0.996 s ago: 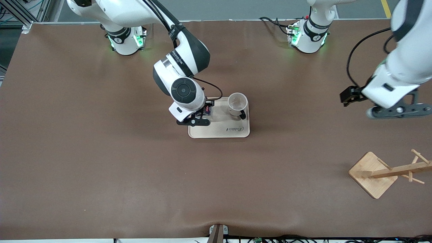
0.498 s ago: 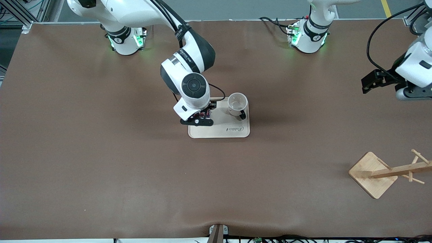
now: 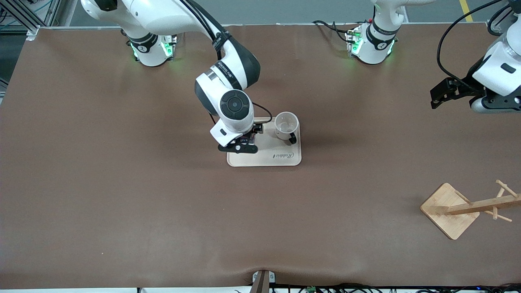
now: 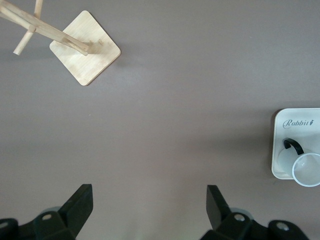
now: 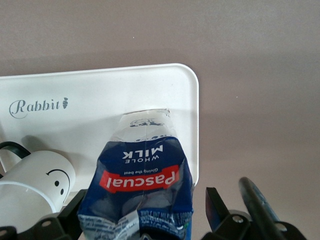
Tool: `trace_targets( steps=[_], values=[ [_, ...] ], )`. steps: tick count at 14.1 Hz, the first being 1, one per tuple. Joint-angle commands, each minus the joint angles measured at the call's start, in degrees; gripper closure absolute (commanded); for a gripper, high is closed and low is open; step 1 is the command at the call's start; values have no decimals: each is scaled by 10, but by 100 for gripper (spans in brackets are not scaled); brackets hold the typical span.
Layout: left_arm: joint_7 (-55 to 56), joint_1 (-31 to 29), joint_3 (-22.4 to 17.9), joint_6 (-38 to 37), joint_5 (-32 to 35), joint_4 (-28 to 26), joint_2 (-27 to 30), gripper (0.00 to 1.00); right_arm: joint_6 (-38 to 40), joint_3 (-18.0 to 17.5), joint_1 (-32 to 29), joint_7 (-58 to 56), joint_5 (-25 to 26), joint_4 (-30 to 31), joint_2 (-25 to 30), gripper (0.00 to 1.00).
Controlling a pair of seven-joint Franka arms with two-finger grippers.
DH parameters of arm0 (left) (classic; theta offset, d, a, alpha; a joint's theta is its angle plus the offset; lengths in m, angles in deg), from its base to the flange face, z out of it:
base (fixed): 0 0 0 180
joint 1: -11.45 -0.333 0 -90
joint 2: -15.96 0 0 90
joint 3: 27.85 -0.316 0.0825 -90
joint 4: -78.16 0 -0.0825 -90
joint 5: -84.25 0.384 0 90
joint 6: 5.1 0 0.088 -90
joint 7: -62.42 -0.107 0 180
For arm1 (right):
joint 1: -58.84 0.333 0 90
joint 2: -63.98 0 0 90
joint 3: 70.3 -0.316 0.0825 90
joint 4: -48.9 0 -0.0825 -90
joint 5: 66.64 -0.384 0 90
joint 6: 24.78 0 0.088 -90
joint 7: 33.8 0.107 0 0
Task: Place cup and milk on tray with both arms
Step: 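Set the milk carton on the tray beside the mug and release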
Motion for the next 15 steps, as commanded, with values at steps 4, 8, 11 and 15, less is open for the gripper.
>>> trace_targets(
  steps=[4,8,11,15],
  values=[
    [4,-2,22,-6,-2,-11,2,0,62,1,0,6,-16,-22,6,0],
    [-2,-10,18,-6,-2,-9,0,0,113,6,-23,6,-92,-76,14,0],
    [-1,-10,18,-5,-8,-6,-4,0,136,5,-53,6,-95,-95,20,0],
    [-2,-10,17,-6,-6,-9,-2,0,237,3,-101,4,-102,-124,38,0]
  ],
)
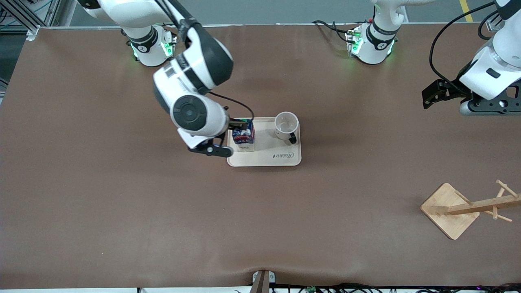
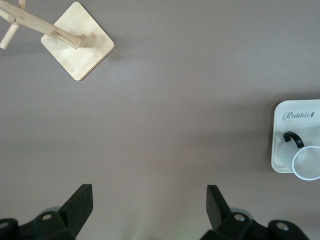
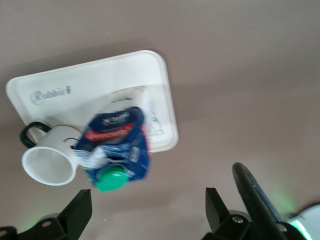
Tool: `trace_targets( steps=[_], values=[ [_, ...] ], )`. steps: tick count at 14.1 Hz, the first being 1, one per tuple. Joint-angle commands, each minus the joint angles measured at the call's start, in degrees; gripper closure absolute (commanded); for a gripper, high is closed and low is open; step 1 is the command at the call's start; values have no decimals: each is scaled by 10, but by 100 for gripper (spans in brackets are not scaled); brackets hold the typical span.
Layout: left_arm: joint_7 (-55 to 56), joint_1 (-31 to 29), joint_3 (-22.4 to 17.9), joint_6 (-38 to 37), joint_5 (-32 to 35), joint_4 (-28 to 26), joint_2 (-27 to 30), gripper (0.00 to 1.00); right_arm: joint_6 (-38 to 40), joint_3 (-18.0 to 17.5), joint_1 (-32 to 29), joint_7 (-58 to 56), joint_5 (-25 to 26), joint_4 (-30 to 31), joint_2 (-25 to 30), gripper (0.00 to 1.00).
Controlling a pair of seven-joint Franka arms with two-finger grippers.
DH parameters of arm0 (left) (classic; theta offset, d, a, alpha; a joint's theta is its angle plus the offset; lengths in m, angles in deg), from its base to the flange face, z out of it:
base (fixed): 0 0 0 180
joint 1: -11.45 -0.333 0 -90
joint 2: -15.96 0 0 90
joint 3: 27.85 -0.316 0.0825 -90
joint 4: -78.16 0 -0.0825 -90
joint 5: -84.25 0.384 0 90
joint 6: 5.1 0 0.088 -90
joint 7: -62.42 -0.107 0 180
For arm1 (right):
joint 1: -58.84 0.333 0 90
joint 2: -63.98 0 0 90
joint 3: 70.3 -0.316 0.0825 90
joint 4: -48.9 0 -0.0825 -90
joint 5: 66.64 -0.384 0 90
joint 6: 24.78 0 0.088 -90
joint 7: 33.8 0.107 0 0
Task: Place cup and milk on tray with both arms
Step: 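Set the milk carton on the tray beside the mug and release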
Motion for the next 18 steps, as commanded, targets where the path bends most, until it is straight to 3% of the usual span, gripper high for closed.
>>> trace_targets(
  steps=[1,6,9,12,16,18],
  values=[
    [-6,-3,0,-3,-5,1,2,0,52,-6,-33,5,-25,-27,17,0],
    [-7,-12,0,-2,-9,1,1,0,125,-4,-35,36,-3,-26,67,0],
    [-7,-15,0,-2,-10,0,1,0,142,28,-56,34,7,-58,69,0],
    [-7,-14,0,-2,-11,1,1,0,123,29,-126,-33,4,-106,68,0],
    [-7,-14,0,-4,-15,0,3,0,133,32,-201,-36,8,-111,109,0],
    [-7,-14,0,-5,-19,-2,4,0,154,33,-212,-37,52,-107,132,0]
  ],
)
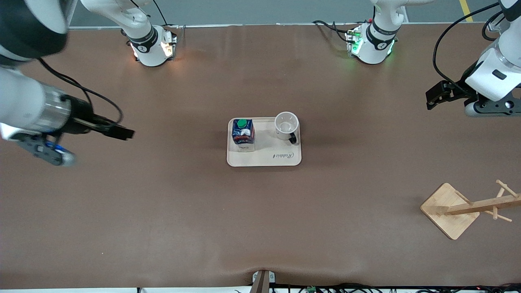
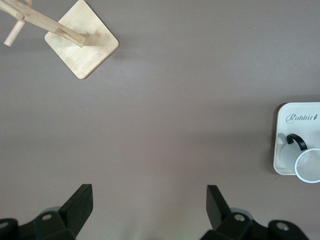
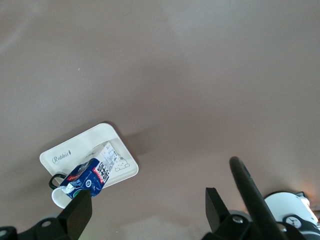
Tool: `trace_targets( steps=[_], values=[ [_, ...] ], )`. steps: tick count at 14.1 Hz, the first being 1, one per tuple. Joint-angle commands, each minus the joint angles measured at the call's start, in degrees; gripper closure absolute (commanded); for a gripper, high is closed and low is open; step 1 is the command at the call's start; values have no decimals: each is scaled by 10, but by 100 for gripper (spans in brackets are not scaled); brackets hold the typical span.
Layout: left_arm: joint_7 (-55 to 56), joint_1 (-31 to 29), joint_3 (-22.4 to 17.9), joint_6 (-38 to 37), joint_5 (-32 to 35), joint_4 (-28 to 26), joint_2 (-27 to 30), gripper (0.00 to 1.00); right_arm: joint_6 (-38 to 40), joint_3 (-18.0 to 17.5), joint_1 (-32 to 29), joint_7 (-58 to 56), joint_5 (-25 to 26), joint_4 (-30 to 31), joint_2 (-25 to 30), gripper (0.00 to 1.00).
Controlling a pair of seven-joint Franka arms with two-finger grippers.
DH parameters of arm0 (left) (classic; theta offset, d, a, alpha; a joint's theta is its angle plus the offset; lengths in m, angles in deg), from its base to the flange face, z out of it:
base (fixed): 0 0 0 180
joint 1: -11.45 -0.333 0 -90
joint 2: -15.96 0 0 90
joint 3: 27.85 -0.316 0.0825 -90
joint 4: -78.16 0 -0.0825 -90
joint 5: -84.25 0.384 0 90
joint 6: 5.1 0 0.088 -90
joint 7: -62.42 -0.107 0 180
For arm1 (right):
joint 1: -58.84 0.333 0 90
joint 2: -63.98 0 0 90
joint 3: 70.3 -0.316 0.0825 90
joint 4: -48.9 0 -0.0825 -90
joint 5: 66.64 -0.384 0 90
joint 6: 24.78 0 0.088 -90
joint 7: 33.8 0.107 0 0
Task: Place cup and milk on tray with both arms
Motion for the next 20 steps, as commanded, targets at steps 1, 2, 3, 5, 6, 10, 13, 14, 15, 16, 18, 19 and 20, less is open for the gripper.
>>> trace_targets(
  steps=[1,2,3,5,6,10,13,14,15,16,18,19,20],
  values=[
    [-6,-4,1,-5,-21,-3,7,0,19,-10,-1,-28,88,12,44,0],
    [-7,-4,1,-5,-23,-5,9,0,20,-10,1,-92,120,24,53,0],
    [-7,-4,1,-5,-23,-5,10,0,19,-8,-5,-133,126,37,61,0],
    [-7,-4,1,-5,-23,-12,14,0,13,-8,-39,-169,121,72,82,0],
    [-7,-4,1,-4,-23,-14,15,0,9,-8,-49,-176,118,100,100,0],
    [-5,-3,4,-4,-23,-14,16,0,-48,-7,-64,-291,110,266,214,0],
    [-6,-3,5,-7,-23,-14,18,0,-69,-4,-85,-329,111,332,256,0],
    [-6,-4,5,-7,-23,-14,18,0,-72,-4,-85,-329,120,326,255,0],
    [-6,-3,6,-9,-23,-13,18,0,-74,-4,-86,-328,124,324,257,0],
    [-6,-4,6,-10,-23,-13,18,0,-75,-3,-87,-329,126,320,257,0],
    [-6,-4,4,-10,-23,-10,18,0,-76,-4,-87,-330,144,318,256,0],
    [-5,-4,4,-10,-22,-6,18,0,-79,-4,-87,-332,144,318,255,0],
    [-5,-4,4,-10,-22,-5,18,0,-81,-4,-87,-333,143,317,255,0]
  ],
)
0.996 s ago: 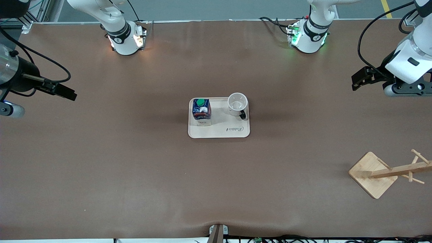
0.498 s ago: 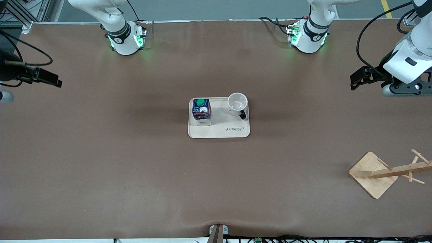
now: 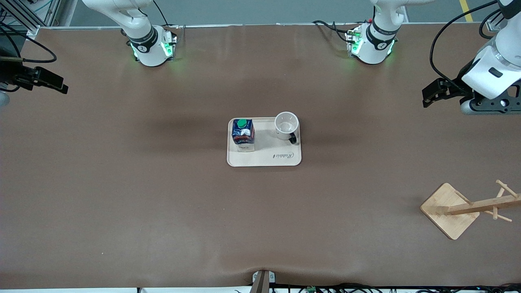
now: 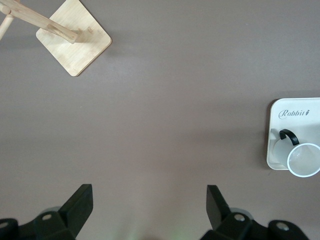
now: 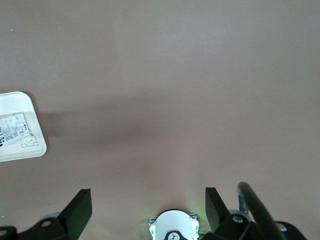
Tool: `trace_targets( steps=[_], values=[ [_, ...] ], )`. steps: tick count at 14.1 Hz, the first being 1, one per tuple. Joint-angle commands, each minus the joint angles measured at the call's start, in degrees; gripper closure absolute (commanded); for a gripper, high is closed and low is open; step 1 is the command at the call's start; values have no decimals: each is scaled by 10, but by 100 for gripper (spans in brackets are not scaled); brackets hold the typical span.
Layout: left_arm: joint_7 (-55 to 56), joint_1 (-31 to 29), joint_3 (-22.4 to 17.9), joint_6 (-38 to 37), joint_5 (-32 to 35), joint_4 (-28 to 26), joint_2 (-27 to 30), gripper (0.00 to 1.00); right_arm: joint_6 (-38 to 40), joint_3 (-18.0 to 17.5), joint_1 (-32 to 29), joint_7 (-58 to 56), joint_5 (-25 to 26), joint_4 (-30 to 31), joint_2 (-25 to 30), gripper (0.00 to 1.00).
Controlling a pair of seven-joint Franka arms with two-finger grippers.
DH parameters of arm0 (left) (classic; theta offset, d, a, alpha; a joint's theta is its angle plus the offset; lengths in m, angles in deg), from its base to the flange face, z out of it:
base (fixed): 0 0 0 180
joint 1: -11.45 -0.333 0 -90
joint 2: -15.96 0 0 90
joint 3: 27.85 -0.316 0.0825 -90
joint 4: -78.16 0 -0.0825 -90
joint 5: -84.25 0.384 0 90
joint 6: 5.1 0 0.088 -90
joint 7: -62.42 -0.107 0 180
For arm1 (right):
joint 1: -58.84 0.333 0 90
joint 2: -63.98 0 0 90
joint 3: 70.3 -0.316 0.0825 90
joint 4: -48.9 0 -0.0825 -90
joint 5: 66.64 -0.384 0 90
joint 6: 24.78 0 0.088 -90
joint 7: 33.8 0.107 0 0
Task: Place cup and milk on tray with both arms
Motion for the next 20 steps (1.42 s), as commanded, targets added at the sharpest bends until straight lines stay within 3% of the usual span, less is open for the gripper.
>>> trace_targets(
  steps=[1,10,14,16,20],
  values=[
    [-5,-5,-1,-5,-10,-2,13,0,-9,-6,-7,-13,12,11,11,0],
    [-43,-16,-3,3,-11,15,14,0,-3,-14,-23,-13,5,4,9,0],
    [-42,-15,3,2,-11,11,28,0,-3,-50,-62,-16,5,4,9,0],
    [-41,-15,3,-8,-11,13,30,0,-4,-86,-95,-17,8,4,9,0],
    [-38,-15,1,-13,-11,23,25,0,-4,-90,-99,-17,8,4,9,0]
  ],
)
